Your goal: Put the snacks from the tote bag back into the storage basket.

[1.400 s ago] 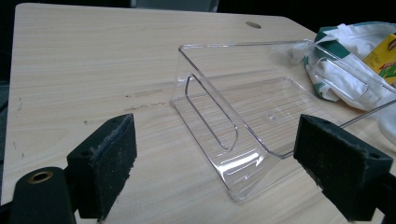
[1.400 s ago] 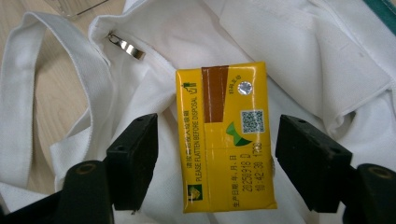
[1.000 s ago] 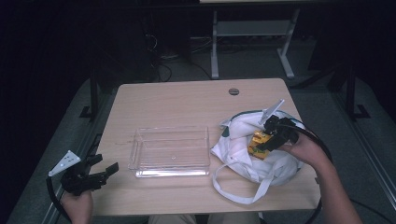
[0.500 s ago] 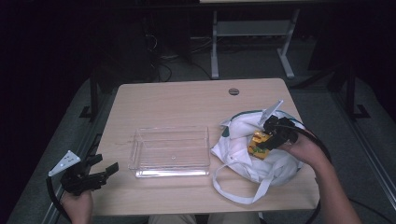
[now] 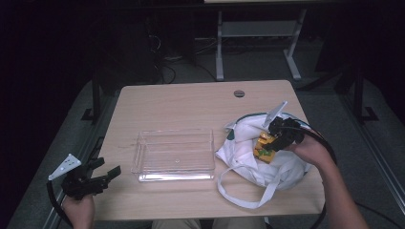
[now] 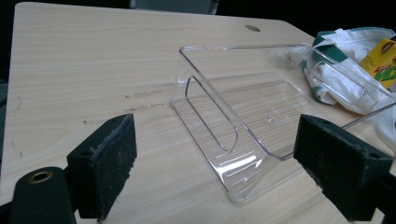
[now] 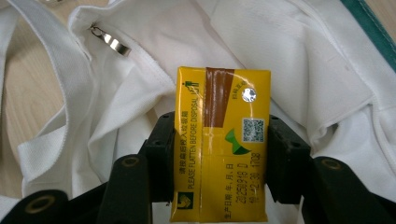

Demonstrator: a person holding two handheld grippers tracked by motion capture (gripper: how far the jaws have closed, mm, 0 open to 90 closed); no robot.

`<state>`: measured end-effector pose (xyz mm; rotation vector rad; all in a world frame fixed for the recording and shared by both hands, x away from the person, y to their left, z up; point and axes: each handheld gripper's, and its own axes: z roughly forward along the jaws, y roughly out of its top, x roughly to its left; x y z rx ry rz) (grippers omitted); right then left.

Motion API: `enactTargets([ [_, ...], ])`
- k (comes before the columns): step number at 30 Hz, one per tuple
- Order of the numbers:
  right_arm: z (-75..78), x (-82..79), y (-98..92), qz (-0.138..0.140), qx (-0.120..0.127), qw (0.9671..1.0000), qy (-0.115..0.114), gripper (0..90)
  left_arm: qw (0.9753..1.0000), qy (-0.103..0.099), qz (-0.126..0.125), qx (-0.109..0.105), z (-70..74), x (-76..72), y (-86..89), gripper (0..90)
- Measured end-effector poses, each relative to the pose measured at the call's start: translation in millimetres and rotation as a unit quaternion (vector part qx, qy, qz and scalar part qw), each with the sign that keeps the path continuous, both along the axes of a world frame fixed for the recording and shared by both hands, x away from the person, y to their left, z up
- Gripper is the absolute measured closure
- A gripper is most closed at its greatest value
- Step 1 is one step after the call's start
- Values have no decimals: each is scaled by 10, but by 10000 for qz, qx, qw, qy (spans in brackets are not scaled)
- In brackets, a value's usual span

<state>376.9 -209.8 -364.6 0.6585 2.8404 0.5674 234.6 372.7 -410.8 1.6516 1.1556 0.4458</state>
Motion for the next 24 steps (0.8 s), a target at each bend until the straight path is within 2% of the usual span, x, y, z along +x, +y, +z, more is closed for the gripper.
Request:
enactTargets([
  [5, 19, 23, -11, -6, 62, 9999, 111, 523, 10000, -16, 3, -9, 1, -1, 7, 127],
  [13, 59, 26, -69, -26, 220, 9997, 130, 525, 10000, -19, 14, -12, 1, 0, 5, 127],
  [24, 295, -4, -53, 51, 229, 9997, 17, 525, 10000, -25, 27, -5, 8, -7, 6, 127],
])
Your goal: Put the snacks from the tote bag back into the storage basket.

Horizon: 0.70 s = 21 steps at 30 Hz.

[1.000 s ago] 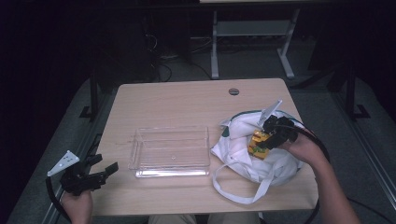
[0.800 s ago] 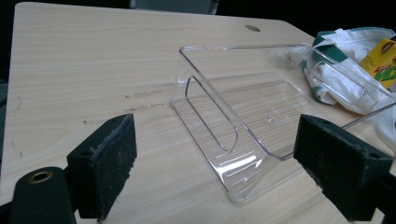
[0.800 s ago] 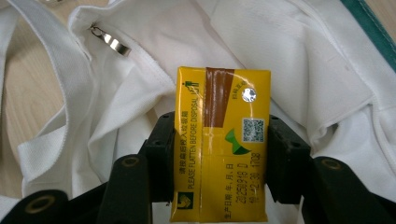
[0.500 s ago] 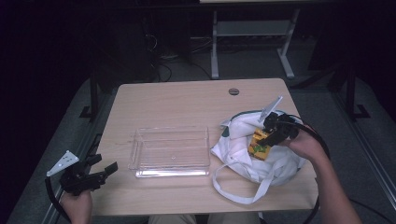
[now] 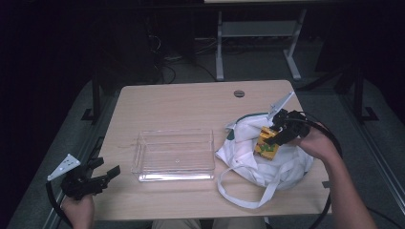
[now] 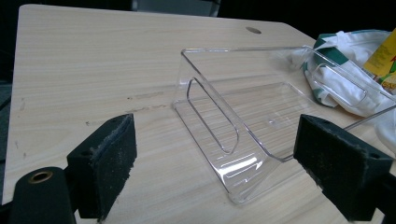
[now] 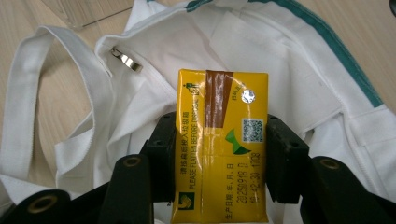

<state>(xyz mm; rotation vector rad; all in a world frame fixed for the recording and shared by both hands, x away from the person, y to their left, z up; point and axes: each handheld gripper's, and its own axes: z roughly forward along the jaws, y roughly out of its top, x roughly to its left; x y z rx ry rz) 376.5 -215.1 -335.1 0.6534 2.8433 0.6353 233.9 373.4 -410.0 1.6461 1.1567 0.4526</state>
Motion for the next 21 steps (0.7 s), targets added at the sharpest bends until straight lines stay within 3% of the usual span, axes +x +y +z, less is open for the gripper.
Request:
enactTargets([
  [21, 408, 32, 249, 323, 186, 9990, -228, 526, 10000, 12, 1, -26, -6, 5, 7, 127],
])
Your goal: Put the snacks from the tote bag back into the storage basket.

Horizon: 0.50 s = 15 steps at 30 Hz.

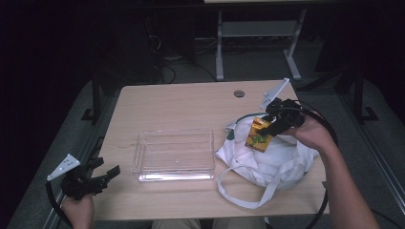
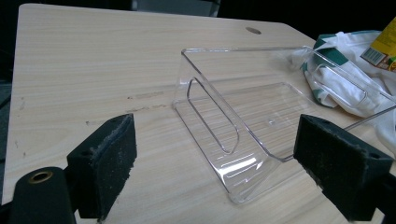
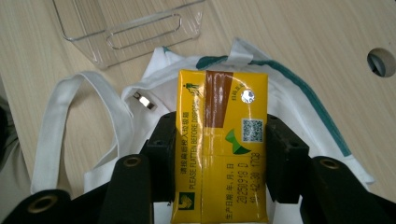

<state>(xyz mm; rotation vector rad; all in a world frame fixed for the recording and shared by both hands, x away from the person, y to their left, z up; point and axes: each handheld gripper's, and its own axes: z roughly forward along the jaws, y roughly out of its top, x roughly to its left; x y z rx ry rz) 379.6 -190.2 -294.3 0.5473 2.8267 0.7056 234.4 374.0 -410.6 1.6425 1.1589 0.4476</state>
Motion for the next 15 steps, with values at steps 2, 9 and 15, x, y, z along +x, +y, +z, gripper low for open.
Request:
enactTargets([
  [2, 29, -6, 40, 63, -10, 10000, -31, 526, 10000, 10, 7, -17, -4, 2, 0, 127],
  [9, 114, 13, 152, 195, 54, 9998, -4, 526, 10000, 12, 13, -19, -4, 2, 6, 127],
  [15, 157, 48, 226, 264, 107, 9996, 15, 526, 10000, 7, 14, -23, -3, 2, 7, 127],
])
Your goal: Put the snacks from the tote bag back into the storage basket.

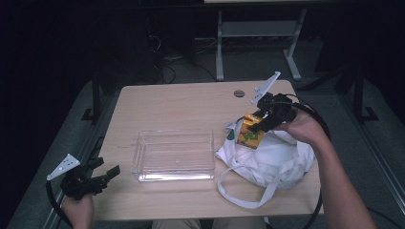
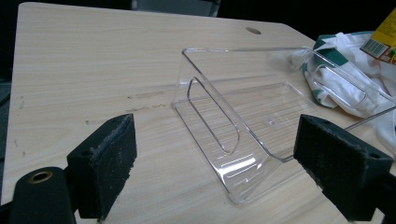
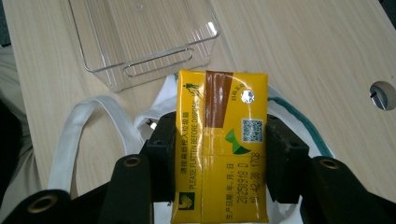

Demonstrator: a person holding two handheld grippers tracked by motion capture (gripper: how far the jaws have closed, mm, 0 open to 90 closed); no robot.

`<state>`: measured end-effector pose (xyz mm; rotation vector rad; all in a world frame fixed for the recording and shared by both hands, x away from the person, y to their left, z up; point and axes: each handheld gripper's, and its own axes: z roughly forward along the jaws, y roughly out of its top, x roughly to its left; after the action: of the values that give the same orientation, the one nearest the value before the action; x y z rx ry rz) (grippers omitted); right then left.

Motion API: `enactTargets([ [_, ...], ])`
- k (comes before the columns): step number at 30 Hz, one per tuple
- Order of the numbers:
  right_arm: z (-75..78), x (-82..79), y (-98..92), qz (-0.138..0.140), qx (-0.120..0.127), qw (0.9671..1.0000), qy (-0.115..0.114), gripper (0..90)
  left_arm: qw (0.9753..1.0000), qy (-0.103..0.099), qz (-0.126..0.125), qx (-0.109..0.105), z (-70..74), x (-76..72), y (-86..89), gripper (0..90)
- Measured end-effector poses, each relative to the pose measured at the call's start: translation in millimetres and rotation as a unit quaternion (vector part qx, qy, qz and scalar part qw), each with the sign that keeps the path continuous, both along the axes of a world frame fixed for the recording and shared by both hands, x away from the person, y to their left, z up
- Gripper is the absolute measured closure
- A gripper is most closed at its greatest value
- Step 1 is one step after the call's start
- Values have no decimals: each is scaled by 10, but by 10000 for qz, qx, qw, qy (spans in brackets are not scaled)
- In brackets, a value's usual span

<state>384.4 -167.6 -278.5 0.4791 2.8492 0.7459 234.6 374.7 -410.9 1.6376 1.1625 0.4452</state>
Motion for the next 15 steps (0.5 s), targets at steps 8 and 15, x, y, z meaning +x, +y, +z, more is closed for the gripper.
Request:
enactTargets([
  [8, 59, 46, 138, 131, -24, 9999, -29, 526, 10000, -13, 23, -9, 0, 0, 16, 127],
  [15, 104, 86, 247, 211, -23, 9998, -32, 526, 10000, -9, 24, -25, 1, -1, 10, 127],
])
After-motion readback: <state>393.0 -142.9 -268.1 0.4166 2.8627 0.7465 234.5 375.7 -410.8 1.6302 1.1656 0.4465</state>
